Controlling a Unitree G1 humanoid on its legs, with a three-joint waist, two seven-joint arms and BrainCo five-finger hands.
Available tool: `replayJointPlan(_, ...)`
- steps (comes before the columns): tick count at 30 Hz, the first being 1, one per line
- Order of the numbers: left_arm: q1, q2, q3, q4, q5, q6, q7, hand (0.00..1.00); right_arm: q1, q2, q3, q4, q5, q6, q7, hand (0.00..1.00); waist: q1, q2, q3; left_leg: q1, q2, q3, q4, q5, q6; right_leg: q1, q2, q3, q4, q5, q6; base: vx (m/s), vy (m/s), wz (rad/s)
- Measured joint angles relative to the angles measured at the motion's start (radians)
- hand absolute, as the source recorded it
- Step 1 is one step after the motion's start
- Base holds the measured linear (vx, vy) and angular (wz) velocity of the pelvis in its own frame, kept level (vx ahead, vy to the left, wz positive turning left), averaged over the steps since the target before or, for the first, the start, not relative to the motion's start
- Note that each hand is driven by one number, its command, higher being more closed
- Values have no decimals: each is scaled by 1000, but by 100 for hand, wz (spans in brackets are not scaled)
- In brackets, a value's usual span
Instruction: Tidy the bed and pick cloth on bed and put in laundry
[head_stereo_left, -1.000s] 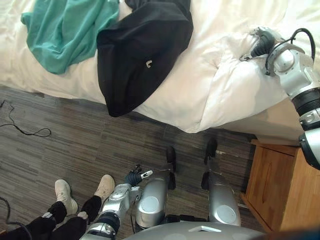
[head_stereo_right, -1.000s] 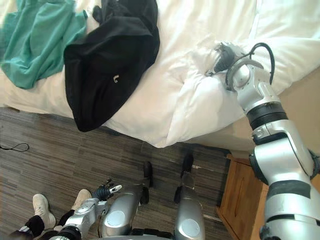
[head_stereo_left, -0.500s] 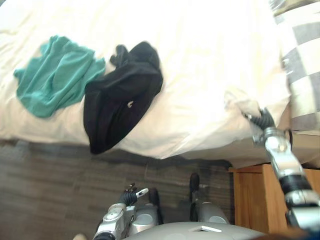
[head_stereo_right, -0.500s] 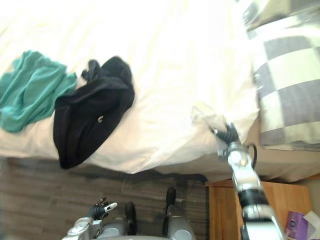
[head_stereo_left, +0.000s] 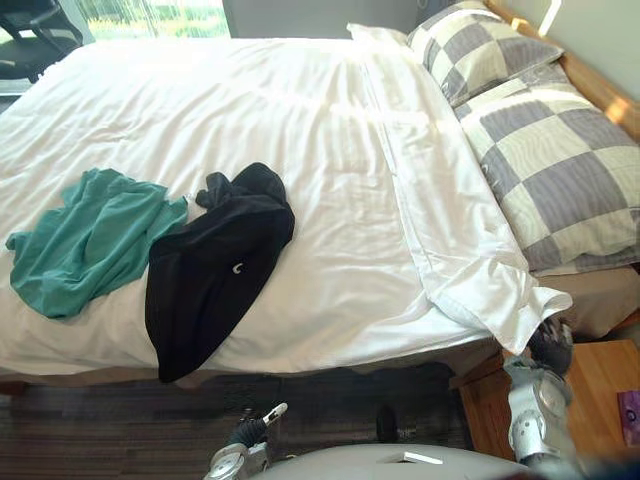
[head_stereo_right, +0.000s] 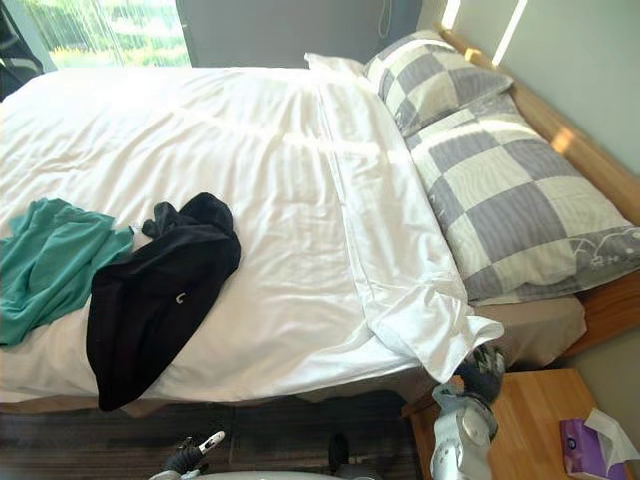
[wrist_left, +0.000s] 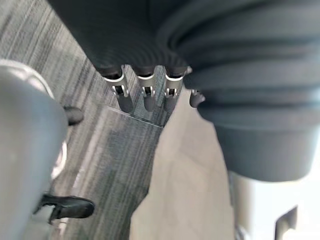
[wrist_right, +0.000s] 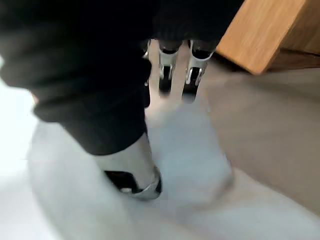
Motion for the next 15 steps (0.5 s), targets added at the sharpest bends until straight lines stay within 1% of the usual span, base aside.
replayJointPlan(2, 9, -14, 4, 0, -11, 0, 1, 0, 16, 2, -61, -50, -14, -27, -90, 0, -5, -4, -4, 7, 1, 11, -6, 5, 4, 0, 3, 2, 1, 0, 0, 4, -22, -10)
replayJointPlan(3, 12, -18, 11, 0, -13, 0, 1, 0, 18, 2, -94, -88, -35, -41, -133, 0, -5, 4, -10, 13, 1, 18, -11, 5, 3, 1, 5, 5, 1, 1, -2, 12, -11, -15)
replayJointPlan(4, 15, -24, 17, 0, -13, -1, 2, 0, 23, 2, -123, -149, -61, -57, -184, 0, -7, 0, -13, 14, 3, 26, -11, 5, 2, -1, 7, 6, 1, 3, -5, 19, -9, -11)
replayJointPlan(5, 16, -27, 23, -1, -14, -1, 2, 0, 25, 2, -132, -178, -84, -64, -212, 0, -9, 1, -15, 15, 4, 27, -11, 5, 1, -1, 9, 6, 1, 3, -5, 21, -12, -9)
replayJointPlan(6, 20, -29, 31, -3, -14, -4, 6, 0, 30, 2, -153, -247, -131, -82, -268, 0, -10, -1, -20, 19, 7, 31, -11, 5, 0, 0, 13, 6, 1, 3, -5, 32, -16, -5)
replayJointPlan(8, 22, -28, 32, -4, -16, -6, 17, 0, 33, 2, -155, -303, -171, -97, -307, 0, -7, -5, -22, 30, 11, 36, -13, 5, -3, 2, 18, 6, 1, 3, -5, 29, -18, -7)
replayJointPlan(9, 24, -27, 33, -8, -16, -6, 19, 0, 31, 2, -155, -337, -189, -105, -321, 0, -5, -11, -23, 31, 13, 39, -12, 5, -4, 2, 20, 6, 1, 3, -5, -4, -25, -6)
replayJointPlan(10, 26, -26, 33, -12, -16, -6, 19, 0, 31, 2, -155, -368, -196, -113, -323, 0, -2, -15, -24, 31, 14, 40, -12, 4, -5, 2, 21, 5, 1, 3, -5, 0, 0, 0)
replayJointPlan(11, 26, -26, 33, -12, -16, -6, 19, 0, 30, 2, -155, -381, -198, -118, -320, 100, -1, -16, -24, 31, 14, 40, -12, 4, -5, 2, 21, 4, 1, 3, -5, 0, 0, 0)
replayJointPlan(12, 26, -26, 33, -12, -16, -6, 19, 0, 26, 2, -154, -401, -199, -127, -305, 100, 0, -17, -24, 31, 14, 40, -12, 3, -6, 3, 21, 2, 1, 3, -5, -35, -17, 2)
replayJointPlan(14, 27, -24, 33, -12, -15, -6, 19, 0, 14, 2, -143, -424, -183, -131, -241, 100, 0, -19, -23, 31, 14, 37, -12, 3, -6, 6, 20, -4, 1, 3, -5, -50, -22, 4)
replayJointPlan(15, 27, -22, 33, -11, -15, -5, 20, 0, 7, 1, -114, -436, -151, -133, -176, 100, 0, -21, -21, 31, 14, 33, -12, 3, -6, 9, 20, -6, 1, 1, -1, -64, -28, 7)
